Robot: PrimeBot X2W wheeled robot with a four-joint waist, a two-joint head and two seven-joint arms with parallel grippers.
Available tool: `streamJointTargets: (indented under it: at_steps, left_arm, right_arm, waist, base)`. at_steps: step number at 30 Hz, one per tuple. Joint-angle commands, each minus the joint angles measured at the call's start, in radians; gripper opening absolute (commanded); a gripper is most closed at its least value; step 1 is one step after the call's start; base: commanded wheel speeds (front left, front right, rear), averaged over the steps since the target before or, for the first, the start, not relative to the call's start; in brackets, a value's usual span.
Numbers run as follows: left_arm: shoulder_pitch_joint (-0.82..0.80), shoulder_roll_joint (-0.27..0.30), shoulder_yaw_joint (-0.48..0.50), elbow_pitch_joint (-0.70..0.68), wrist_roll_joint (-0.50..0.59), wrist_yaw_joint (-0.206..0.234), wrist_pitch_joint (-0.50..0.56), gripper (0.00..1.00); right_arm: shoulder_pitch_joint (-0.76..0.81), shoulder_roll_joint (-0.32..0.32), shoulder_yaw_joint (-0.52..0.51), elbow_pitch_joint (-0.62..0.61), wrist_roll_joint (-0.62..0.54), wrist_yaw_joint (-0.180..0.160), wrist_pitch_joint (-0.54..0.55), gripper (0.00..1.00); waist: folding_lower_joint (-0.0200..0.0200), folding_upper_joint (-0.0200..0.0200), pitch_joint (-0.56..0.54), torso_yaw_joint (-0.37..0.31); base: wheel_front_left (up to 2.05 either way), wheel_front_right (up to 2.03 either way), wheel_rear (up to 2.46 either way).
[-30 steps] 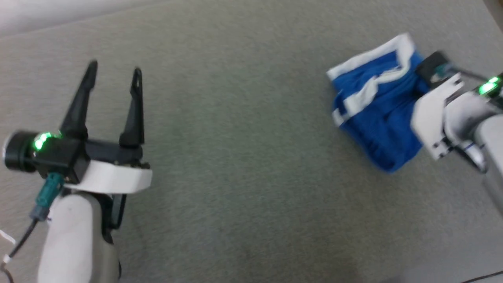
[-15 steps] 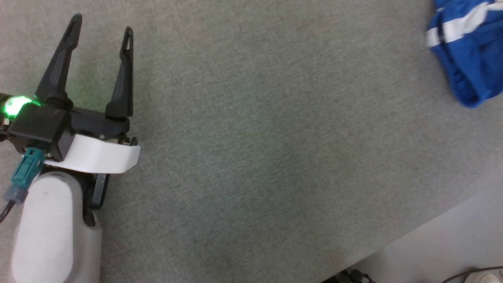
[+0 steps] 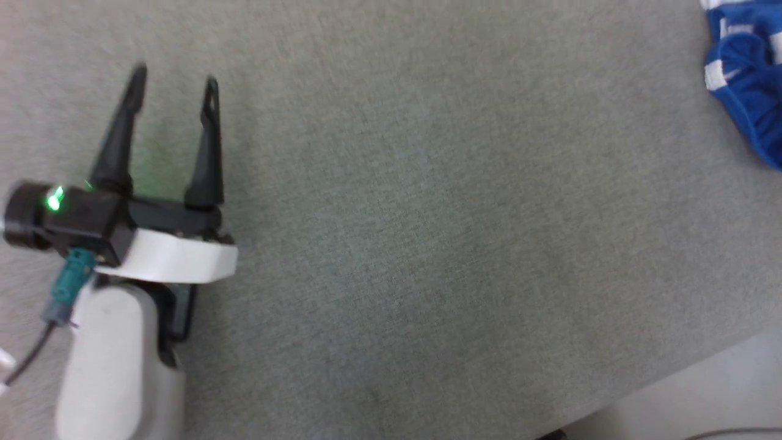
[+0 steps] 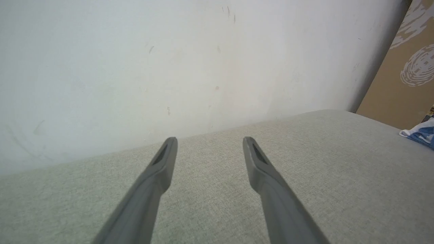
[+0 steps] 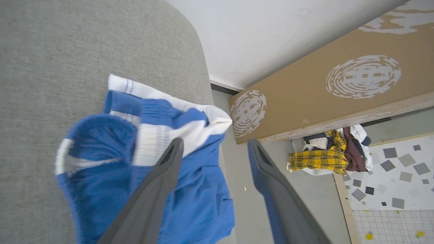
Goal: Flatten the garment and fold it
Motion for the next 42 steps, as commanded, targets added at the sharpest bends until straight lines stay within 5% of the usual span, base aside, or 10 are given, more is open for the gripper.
streamJointTargets:
  at_steps: [1,8,16,24,31,42]
  left_arm:
    - [0.020,-0.009,0.000,0.022,-0.013,0.009,-0.015,1.00]
    - [0.106,-0.054,0.003,0.149,-0.057,0.018,-0.059,1.00]
    - [0.178,-0.093,0.011,0.214,-0.087,0.032,-0.073,1.00]
    - [0.221,-0.129,0.033,0.237,-0.117,0.040,-0.074,1.00]
    - [0.266,-0.143,0.058,0.239,-0.116,0.035,-0.074,1.00]
    - [0.344,-0.152,0.054,0.257,-0.103,0.024,-0.074,1.00]
  right_arm:
    - [0.028,0.014,-0.007,-0.018,0.006,-0.002,-0.019,1.00]
    - [0.184,0.085,-0.034,-0.180,0.114,-0.002,-0.079,1.00]
    - [0.442,0.192,-0.055,-0.559,0.281,-0.002,-0.068,1.00]
    - [0.706,0.340,-0.050,-0.850,0.326,-0.002,-0.058,1.00]
    - [0.835,0.418,-0.013,-0.902,0.299,-0.002,-0.091,1.00]
    - [0.949,0.444,-0.015,-0.820,0.294,-0.002,-0.133,1.00]
  waist:
    - [0.0001,0.0000,-0.101,0.045]
    - [0.0001,0.0000,-0.280,0.123]
    - [0.0001,0.0000,-0.401,0.223]
    - [0.0001,0.0000,-0.485,0.324]
    - [0.0001,0.0000,-0.531,0.370]
    - [0.0001,0.0000,-0.595,0.406]
  base:
    - [0.00,0.00,0.00]
    - [0.00,0.00,0.00]
    - [0.00,0.00,0.00]
    - [0.00,0.00,0.00]
    - [0.00,0.00,0.00]
    - [0.00,0.00,0.00]
